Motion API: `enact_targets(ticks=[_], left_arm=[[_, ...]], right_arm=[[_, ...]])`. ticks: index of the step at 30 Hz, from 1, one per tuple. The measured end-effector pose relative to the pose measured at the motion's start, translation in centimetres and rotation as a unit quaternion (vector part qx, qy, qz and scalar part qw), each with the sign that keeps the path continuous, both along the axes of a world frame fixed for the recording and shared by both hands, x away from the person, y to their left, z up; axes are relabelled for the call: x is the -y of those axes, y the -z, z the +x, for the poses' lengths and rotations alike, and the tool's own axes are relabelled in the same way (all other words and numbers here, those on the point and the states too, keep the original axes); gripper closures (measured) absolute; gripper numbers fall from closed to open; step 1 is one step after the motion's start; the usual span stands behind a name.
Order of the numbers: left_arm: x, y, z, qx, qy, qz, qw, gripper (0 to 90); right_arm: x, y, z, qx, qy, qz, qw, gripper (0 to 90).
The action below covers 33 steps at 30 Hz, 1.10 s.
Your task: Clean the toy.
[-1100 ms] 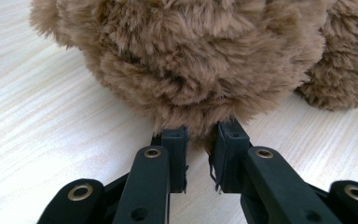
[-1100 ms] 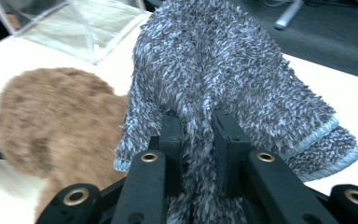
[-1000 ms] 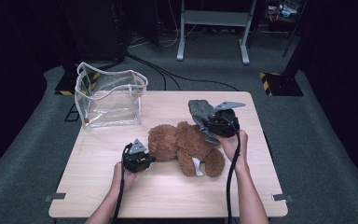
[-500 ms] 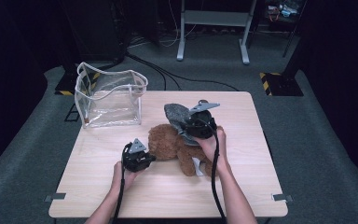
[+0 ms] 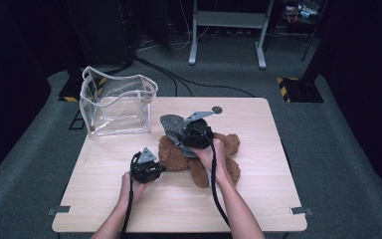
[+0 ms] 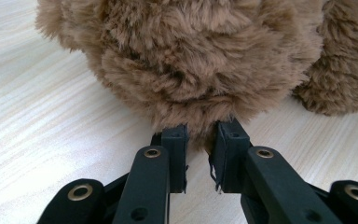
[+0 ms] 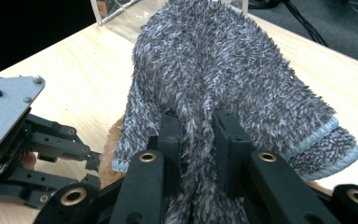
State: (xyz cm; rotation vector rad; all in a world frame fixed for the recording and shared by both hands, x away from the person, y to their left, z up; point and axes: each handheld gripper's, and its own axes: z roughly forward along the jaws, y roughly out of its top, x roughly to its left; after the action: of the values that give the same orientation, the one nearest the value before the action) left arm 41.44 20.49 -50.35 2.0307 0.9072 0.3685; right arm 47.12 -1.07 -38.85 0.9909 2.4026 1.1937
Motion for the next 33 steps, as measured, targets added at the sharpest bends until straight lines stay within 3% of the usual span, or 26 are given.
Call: enact_targets(ticks=[5, 19, 33], left_arm=[[0.0, 0.0, 0.0, 0.003, -0.001, 0.004, 1.0, 77.3], [-0.2, 0.0, 0.0, 0.0, -0.001, -0.004, 1.0, 77.2], [-0.5, -0.1, 0.2, -0.001, -0.003, -0.014, 0.9999, 77.5]], right_arm=[[-0.8, 0.6, -0.2, -0.001, -0.012, -0.004, 0.9999, 75.0], [-1.2, 1.8, -3.0, -0.018, -0.049, 0.0, 0.9987, 75.9], [-1.7, 6.3, -5.3, -0.07, -0.079, -0.036, 0.9937, 77.1]])
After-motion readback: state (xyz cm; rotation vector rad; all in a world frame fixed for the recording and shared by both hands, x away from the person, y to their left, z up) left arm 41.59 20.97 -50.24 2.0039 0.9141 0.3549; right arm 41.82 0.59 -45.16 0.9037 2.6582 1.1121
